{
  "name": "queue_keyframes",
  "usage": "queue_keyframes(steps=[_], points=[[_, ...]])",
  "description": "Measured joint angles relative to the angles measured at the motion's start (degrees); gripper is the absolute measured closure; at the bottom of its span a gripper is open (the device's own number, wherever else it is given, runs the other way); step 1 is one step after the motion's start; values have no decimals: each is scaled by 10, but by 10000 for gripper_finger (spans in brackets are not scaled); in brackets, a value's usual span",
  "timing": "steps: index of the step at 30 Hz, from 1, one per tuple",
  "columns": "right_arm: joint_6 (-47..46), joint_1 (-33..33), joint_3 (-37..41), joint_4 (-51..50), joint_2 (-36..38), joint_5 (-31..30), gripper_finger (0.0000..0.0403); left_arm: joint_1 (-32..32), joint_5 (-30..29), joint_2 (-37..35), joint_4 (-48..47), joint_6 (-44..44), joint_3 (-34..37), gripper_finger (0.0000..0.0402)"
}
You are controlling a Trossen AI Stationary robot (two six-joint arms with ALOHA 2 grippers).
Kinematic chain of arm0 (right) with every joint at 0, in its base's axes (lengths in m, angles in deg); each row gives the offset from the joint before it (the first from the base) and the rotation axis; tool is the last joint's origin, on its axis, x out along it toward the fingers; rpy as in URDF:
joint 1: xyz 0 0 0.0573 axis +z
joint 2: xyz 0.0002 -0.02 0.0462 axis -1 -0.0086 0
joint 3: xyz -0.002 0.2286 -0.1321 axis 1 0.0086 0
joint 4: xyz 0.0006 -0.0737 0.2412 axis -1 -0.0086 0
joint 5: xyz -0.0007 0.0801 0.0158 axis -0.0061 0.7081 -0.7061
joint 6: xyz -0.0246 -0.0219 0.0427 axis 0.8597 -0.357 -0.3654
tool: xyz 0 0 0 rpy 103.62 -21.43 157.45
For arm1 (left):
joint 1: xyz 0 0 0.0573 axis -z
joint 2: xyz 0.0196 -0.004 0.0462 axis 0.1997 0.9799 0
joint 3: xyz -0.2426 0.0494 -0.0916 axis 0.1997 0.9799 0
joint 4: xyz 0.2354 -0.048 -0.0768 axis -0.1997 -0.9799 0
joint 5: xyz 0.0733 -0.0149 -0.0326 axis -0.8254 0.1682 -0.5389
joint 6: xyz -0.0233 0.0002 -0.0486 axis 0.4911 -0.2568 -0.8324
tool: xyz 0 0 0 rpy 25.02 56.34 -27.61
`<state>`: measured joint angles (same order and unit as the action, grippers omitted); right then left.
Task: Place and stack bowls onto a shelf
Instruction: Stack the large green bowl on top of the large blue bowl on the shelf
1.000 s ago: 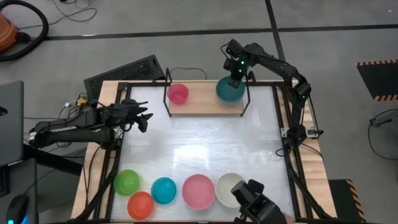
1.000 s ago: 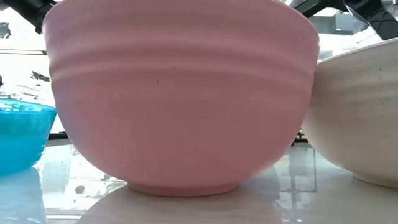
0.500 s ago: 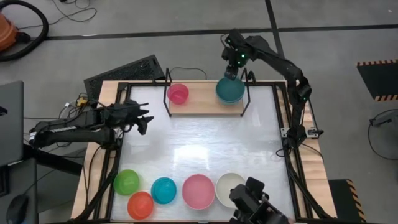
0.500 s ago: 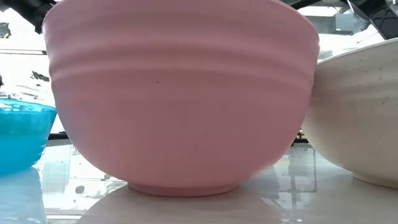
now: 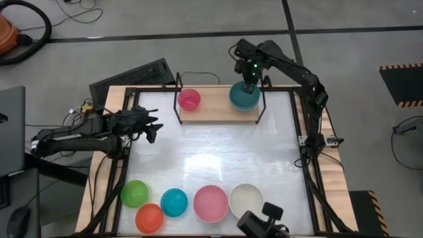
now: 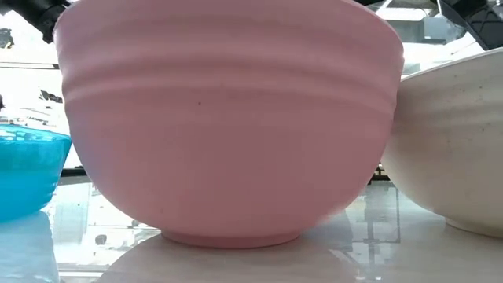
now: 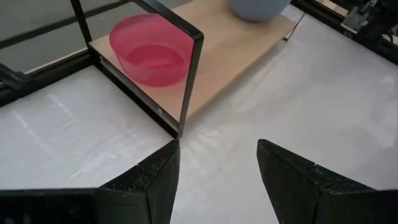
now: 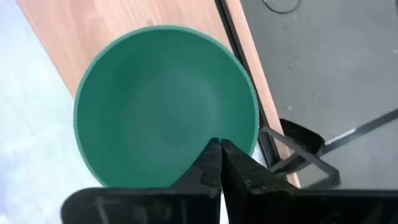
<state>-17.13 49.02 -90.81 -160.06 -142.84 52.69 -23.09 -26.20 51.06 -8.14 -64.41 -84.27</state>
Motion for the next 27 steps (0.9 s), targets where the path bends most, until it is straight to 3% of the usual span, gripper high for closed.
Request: queue_keyframes(steps=[8, 27], points=[[-11, 22, 48, -22, 0, -62, 385, 0, 0, 0, -8, -2, 0, 203], [-38, 21, 122, -39, 1, -107, 385, 0, -10, 0, -15, -3, 0, 203]])
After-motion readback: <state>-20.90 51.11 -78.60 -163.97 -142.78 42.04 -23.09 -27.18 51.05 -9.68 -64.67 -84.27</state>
